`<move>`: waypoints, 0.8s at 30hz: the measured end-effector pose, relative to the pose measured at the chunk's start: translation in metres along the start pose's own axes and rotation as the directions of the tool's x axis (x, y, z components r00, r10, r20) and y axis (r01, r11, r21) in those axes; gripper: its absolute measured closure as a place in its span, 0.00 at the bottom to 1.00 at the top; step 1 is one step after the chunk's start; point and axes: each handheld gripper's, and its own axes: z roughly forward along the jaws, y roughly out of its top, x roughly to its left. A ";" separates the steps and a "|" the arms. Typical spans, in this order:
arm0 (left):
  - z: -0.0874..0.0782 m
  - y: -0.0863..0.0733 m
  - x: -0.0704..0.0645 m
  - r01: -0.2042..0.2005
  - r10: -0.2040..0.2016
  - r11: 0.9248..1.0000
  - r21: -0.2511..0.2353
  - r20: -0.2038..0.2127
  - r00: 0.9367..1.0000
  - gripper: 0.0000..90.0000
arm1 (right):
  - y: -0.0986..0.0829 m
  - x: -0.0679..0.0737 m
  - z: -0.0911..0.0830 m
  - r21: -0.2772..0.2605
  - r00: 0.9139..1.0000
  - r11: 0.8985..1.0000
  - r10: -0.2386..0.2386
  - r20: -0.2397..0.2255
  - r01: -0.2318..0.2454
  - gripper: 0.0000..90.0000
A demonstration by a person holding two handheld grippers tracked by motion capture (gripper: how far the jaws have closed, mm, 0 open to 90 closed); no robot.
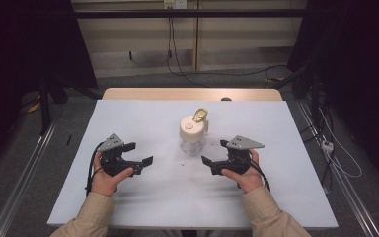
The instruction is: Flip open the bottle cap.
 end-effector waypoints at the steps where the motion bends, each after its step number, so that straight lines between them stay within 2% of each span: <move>1: -0.001 0.000 0.000 -0.001 0.001 1.000 -0.002 0.002 1.000 0.07 | -0.001 0.000 -0.002 0.001 1.000 1.000 -0.003 0.001 0.003 0.06; 8: -0.007 -0.003 0.002 -0.001 0.001 1.000 0.000 -0.009 1.000 0.07 | -0.007 0.000 -0.015 0.001 1.000 1.000 -0.009 0.002 0.009 0.07; 17: -0.014 -0.005 0.000 0.004 -0.004 1.000 -0.017 0.000 1.000 0.07 | -0.015 -0.002 -0.032 0.006 1.000 1.000 -0.022 0.009 0.022 0.07; 24: -0.017 -0.008 -0.001 -0.011 0.011 1.000 -0.007 0.004 1.000 0.07 | -0.023 -0.005 -0.045 0.011 1.000 1.000 -0.021 0.016 0.021 0.06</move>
